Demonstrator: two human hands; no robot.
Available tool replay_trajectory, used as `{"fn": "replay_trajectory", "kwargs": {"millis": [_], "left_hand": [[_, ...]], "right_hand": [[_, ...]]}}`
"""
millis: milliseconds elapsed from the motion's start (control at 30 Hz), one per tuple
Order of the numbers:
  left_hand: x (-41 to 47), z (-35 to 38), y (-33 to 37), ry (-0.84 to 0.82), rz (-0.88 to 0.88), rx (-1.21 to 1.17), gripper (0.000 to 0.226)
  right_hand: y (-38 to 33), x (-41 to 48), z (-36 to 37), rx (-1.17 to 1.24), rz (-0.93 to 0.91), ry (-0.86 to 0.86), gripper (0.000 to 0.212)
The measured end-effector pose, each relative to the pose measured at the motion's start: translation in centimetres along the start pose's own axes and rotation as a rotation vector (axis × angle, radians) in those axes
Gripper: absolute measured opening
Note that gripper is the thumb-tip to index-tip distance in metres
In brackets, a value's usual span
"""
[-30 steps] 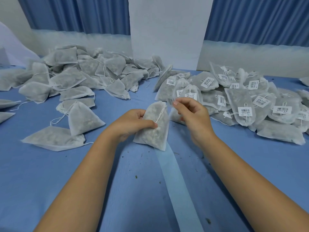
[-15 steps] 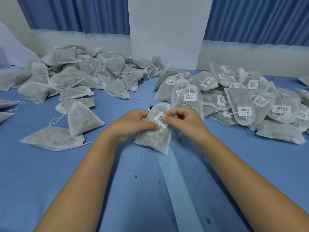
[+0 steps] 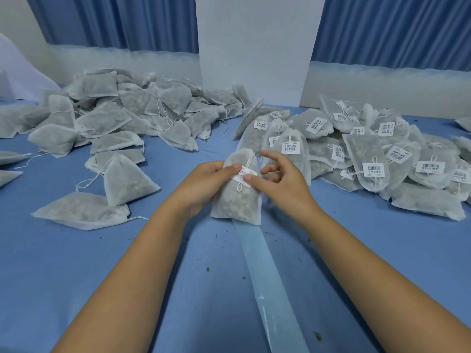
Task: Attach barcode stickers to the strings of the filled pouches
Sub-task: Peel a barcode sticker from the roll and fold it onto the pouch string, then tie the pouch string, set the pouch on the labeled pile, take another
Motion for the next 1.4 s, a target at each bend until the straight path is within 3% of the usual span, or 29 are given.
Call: {"fn": "replay_trajectory", "kwargs": {"millis": [100, 200, 300, 400, 500, 600, 700, 767, 900, 1000, 1167, 1267, 1400], "left_hand": [[0.2, 0.3, 0.1, -0.012, 0.006, -0.144, 0.017], [0.2, 1.4, 0.3, -0.066, 0.018, -0.279, 0.016], [0.3, 2.0, 0.2, -0.096, 0.01, -0.339, 0.017], [0.5, 1.5, 0.0, 0.003, 0.007, -0.309, 0.019], [0.5, 0.5, 0.1, 0.121, 0.04, -0.303, 0.022], [0.4, -0.1, 0.4, 0.188, 0.066, -0.228, 0.028], [0.5, -1.4, -0.1, 0.28, 0.033, -0.336, 0.027], [0.4, -2.8, -0.6, 0.358, 0.009, -0.33, 0.02], [0.3, -5.5, -1.0, 0.508, -0.003, 0.002, 0.013], [0.1, -6.4, -0.7, 0.548, 0.019, 0.302, 0.02], [-0.3, -7.0, 0.6, 0.627, 0.026, 0.852, 0.036], [-0.9, -8.0, 0.3, 0.676, -0.18, 1.176, 0.041], [-1.3, -9.6, -1.3, 0.613, -0.487, 1.245, 0.043]], "right_hand": [[2.2, -0.2, 1.4, 0.329, 0.243, -0.126, 0.026], [2.1, -0.6, 3.4, 0.732, 0.339, -0.269, 0.037], [1.9, -0.5, 4.0, 0.845, 0.358, -0.305, 0.035], [2.5, -0.3, 3.1, 0.735, 0.346, -0.225, 0.041], [2.0, -0.1, 2.1, 0.483, 0.266, -0.163, 0.033], [1.6, 0.3, -0.3, 0.325, 0.144, 0.041, 0.034], [0.8, 0.4, -4.3, 0.143, -0.037, 0.279, 0.028], [1.0, 0.6, -5.7, -0.04, -0.06, 0.309, 0.033], [2.8, 1.8, -4.8, -0.308, 0.018, 0.16, 0.031], [3.4, 2.2, -3.4, -0.583, -0.012, 0.048, 0.046], [3.6, 2.9, -4.4, -0.723, -0.034, 0.144, 0.049], [3.3, 2.6, -3.6, -0.751, -0.059, 0.131, 0.05], [2.4, 1.3, -2.8, -0.754, -0.1, 0.137, 0.051]]}}
Point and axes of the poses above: each hand's wrist, its own x-axis towards the middle knuckle, its own z-axis out of the palm, y = z × x, the point moved 10 cm from there along x, towards the middle knuckle, and after that the axes turned 3 degrees about -y, right-handed, at the moved point
